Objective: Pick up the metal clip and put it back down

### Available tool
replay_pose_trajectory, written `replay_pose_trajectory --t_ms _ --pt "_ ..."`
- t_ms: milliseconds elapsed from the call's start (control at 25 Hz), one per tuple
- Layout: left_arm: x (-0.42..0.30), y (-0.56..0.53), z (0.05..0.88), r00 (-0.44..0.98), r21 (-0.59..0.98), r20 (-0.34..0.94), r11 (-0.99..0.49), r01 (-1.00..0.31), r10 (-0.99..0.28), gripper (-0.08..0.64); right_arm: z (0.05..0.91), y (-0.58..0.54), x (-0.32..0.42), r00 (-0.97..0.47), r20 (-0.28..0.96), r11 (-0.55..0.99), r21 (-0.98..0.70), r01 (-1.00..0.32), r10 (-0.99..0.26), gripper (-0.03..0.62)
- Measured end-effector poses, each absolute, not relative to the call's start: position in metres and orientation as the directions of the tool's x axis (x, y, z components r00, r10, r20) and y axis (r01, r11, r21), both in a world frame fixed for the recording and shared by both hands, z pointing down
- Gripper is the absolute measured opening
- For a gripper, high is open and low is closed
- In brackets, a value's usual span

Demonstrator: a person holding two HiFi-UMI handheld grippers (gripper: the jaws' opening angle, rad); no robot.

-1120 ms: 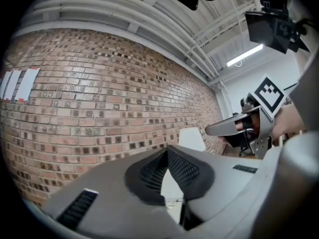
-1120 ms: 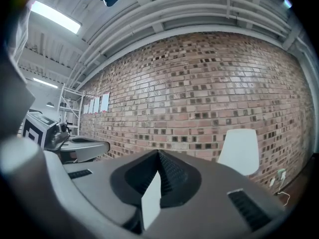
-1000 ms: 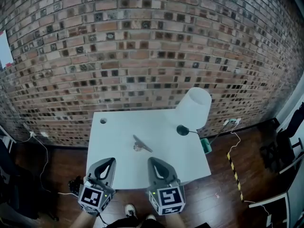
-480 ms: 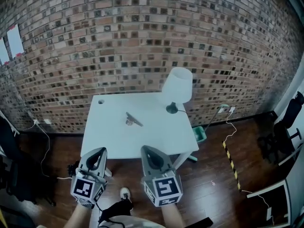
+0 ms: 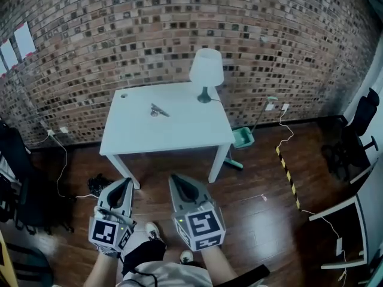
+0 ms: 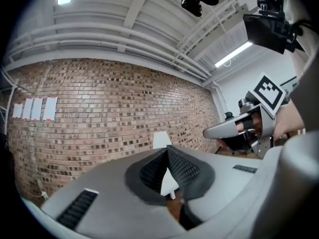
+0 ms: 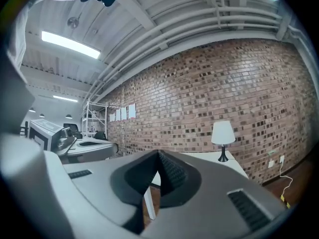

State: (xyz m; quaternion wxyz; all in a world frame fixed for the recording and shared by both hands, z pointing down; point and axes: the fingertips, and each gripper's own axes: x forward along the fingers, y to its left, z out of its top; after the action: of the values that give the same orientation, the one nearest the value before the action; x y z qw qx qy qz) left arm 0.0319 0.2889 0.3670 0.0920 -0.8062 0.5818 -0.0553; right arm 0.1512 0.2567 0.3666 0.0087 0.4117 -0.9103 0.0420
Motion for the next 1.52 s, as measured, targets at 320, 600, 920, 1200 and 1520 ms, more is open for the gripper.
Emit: replay_pose_trajectory --t_ms 320,600,920,1200,1520 --pt "0.016 0.335 0.350 0.306 -0.157 -0.048 -0.295 -0.943 -0.951 0.014 0.347 0.307 0.145 -0.654 0.027 0.653 -0.032 -0.757 -0.756 -0.005" --pt "0.010 0.343 0.345 0.342 -0.188 -0.051 -0.327 -0.926 -0.938 0.014 0.333 0.323 0.131 -0.646 0.013 0.645 -0.023 -0.764 -0.764 -0.005" --pt "0.011 0.335 0.334 0.368 -0.195 -0.077 -0.348 -0.917 -0.927 0.014 0.328 0.317 0.124 -0.638 -0.002 0.638 -0.010 -0.770 -0.770 -0.005" --pt "0.008 0.333 0.329 0.368 -0.197 -0.089 -0.346 -0.917 -0.926 0.014 0.322 0.314 0.124 -0.632 -0.009 0.632 -0.016 -0.775 -0.775 -0.006" --pt "0.008 0.329 0.331 0.375 -0.202 -0.082 -0.353 -0.914 -0.924 0.014 0.322 0.312 0.118 -0.641 -0.001 0.641 0.009 -0.768 -0.768 -0.006"
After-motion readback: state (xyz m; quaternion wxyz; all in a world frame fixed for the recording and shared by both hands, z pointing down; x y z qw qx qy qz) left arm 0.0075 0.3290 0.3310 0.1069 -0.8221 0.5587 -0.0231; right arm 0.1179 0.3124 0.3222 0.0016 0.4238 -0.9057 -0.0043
